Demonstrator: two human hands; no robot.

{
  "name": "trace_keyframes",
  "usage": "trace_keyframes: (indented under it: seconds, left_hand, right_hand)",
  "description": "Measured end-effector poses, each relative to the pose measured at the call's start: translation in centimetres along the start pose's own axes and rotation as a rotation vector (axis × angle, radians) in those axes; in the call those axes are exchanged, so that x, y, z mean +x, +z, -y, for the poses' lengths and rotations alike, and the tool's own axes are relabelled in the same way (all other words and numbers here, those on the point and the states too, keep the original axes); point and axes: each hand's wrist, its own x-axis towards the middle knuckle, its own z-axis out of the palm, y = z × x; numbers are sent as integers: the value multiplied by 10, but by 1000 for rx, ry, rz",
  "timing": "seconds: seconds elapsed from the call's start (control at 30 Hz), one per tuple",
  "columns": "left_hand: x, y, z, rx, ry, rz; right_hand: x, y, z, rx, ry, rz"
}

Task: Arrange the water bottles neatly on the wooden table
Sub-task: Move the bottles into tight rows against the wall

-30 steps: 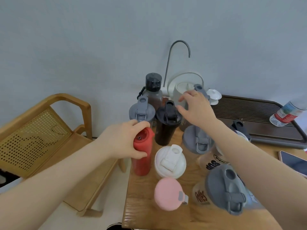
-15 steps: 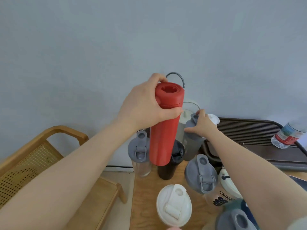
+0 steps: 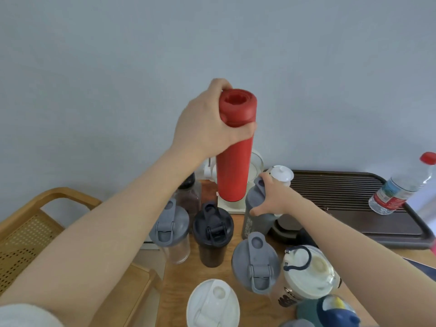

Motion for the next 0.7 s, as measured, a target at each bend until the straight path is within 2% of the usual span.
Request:
trace_keyframes:
  seconds: [0.23,0.43,0.57,0.7]
  left_hand:
    - [-3,41,26,159,7,183]
    - [-16,57,54,240,-111,389]
    - [-27,79,67,447,-104,535]
    - [-37,100,81,620,-102,667]
  right_hand:
    - [-5,0,-14,182,-25,3]
    - [-4,4,-15,247,-53,-42]
    - [-1,7,-13,303,-41,-51]
    - [0,10,-11,419,16,15]
